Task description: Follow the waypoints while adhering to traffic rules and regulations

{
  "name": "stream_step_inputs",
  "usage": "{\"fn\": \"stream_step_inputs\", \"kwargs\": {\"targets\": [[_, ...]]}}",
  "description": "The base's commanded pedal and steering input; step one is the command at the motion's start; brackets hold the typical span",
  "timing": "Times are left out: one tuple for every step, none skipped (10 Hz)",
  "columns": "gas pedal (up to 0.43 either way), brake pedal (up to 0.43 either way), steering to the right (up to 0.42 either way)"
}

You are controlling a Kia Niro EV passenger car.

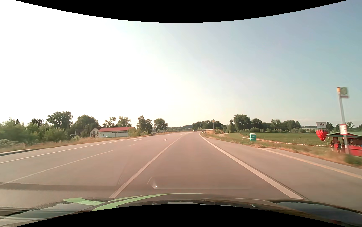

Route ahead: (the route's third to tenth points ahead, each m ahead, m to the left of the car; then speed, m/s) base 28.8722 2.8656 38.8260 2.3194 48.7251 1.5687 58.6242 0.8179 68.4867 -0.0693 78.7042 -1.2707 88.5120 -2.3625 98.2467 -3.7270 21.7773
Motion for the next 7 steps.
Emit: {"fn": "stream_step_inputs", "kwargs": {"targets": [[0.228,0.0,0.013],[0.22,0.0,0.013],[0.22,0.0,0.013],[0.22,0.0,0.013],[0.22,0.0,0.011],[0.22,0.0,0.01],[0.22,0.0,0.01]]}}
